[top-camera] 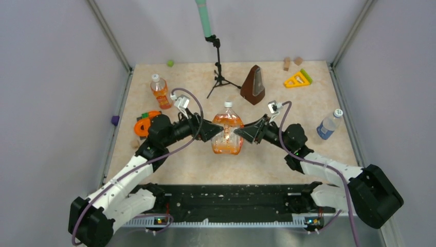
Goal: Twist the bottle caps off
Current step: Pick up the plastic bottle at the center of the board.
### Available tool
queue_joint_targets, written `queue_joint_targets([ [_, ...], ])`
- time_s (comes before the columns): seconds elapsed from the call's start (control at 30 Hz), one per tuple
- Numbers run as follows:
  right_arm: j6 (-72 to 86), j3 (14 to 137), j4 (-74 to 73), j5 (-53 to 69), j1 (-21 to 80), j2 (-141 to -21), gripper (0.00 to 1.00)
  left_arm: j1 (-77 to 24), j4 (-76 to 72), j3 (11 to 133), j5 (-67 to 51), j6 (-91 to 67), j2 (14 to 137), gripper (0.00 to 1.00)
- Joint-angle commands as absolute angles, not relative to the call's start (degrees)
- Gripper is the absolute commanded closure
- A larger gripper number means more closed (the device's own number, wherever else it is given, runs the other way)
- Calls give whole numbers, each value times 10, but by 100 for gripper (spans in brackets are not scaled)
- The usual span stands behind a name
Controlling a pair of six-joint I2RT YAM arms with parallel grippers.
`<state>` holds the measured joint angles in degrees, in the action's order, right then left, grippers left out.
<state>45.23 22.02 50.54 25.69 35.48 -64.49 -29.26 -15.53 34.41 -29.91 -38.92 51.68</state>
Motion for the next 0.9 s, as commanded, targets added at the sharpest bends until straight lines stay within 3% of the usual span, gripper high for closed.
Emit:
queue_joint_targets([
  [0.0, 445, 207, 523, 242, 360, -633, 81, -293, -107, 362, -246, -384, 511, 2],
  [0.23, 458, 207, 528, 246, 360, -647, 82, -292, 5, 400, -204, -365, 531, 2],
  [0.27, 457, 208, 516, 238, 360, -646, 81, -292, 38, 417, -198, -357, 535, 10],
  [0.33, 456, 213, 477, 214, 360, -641, 81, -293, 77, 440, -182, -342, 536, 43],
  [0.37, 451, 217, 457, 204, 359, -638, 81, -292, 90, 447, -144, -345, 531, 46],
  [0.43, 447, 217, 440, 189, 359, -631, 81, -290, 85, 440, -91, -361, 522, 20],
  [0.5, 446, 214, 433, 180, 359, -624, 81, -287, 91, 438, -71, -364, 516, 6],
  [0.67, 445, 215, 430, 191, 359, -616, 81, -286, 14, 397, -178, -339, 503, 2],
  [0.87, 483, 212, 508, 243, 359, -615, 81, -285, -186, 336, -332, -389, 520, 2],
])
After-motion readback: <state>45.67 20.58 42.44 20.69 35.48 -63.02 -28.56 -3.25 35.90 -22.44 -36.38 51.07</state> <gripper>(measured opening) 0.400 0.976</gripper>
